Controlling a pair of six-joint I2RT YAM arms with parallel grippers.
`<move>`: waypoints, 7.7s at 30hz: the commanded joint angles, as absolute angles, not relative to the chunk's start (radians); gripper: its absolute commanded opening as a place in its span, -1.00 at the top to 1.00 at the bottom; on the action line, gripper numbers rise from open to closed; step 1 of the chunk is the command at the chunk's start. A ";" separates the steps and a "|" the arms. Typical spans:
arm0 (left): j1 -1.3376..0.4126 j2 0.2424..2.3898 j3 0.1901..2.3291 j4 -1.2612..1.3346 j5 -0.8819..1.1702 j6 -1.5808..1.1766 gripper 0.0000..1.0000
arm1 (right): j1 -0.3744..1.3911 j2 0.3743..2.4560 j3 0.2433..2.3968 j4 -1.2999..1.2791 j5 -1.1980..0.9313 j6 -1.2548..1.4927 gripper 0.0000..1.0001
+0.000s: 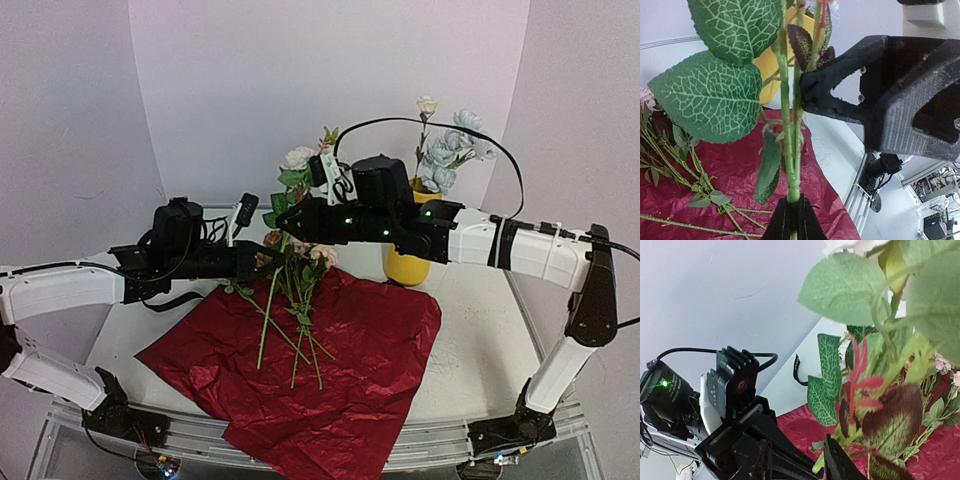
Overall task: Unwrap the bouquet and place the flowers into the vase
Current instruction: Pick up the fake flower from the wrapping paper, then insert the fake flower into the vase, then pick up the fake flower from the wrapping paper.
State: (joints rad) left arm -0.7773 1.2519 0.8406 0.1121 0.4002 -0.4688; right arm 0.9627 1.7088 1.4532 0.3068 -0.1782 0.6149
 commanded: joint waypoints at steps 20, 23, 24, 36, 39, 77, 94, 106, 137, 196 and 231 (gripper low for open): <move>-0.801 1.189 0.867 0.176 0.398 -0.444 1.00 | 0.961 1.667 1.452 0.307 -0.152 0.628 0.34; -0.808 1.201 0.874 0.178 0.404 -0.442 1.00 | 0.961 1.672 1.456 0.308 -0.158 0.627 0.38; -0.810 1.206 0.877 0.179 0.406 -0.441 1.00 | 0.961 1.672 1.455 0.308 -0.158 0.627 0.39; -0.823 1.256 0.906 0.186 0.436 -0.427 0.81 | 0.959 1.659 1.435 0.309 -0.137 0.616 0.84; -0.824 1.251 0.900 0.186 0.428 -0.429 0.33 | 0.954 1.634 1.413 0.308 -0.101 0.606 1.00; -0.824 1.216 0.858 0.186 0.312 -0.448 -0.58 | 0.689 1.607 1.888 0.327 0.626 -0.282 1.00; -0.824 1.227 0.866 0.162 0.265 -0.442 -0.56 | 0.606 1.636 1.725 0.356 0.642 -0.137 0.95; -0.824 1.255 0.856 0.150 0.209 -0.455 -0.55 | 0.577 1.675 1.588 0.270 0.606 0.073 -0.14; -0.823 1.329 0.886 0.035 0.021 -0.500 -0.56 | 0.577 1.443 1.528 0.122 0.298 0.120 -0.58; -0.742 1.835 1.045 -0.196 -0.289 -1.192 0.23 | 0.836 1.356 1.247 0.213 -0.152 0.267 -0.51; -0.740 1.185 1.028 -0.160 -0.401 -0.756 1.00 | 0.836 1.477 1.347 0.360 -0.323 0.467 -0.63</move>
State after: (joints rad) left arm -0.7422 1.2976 1.0383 -0.2832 -0.4659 -0.8727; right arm 0.8318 1.4454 1.2614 0.2485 -0.2230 0.3850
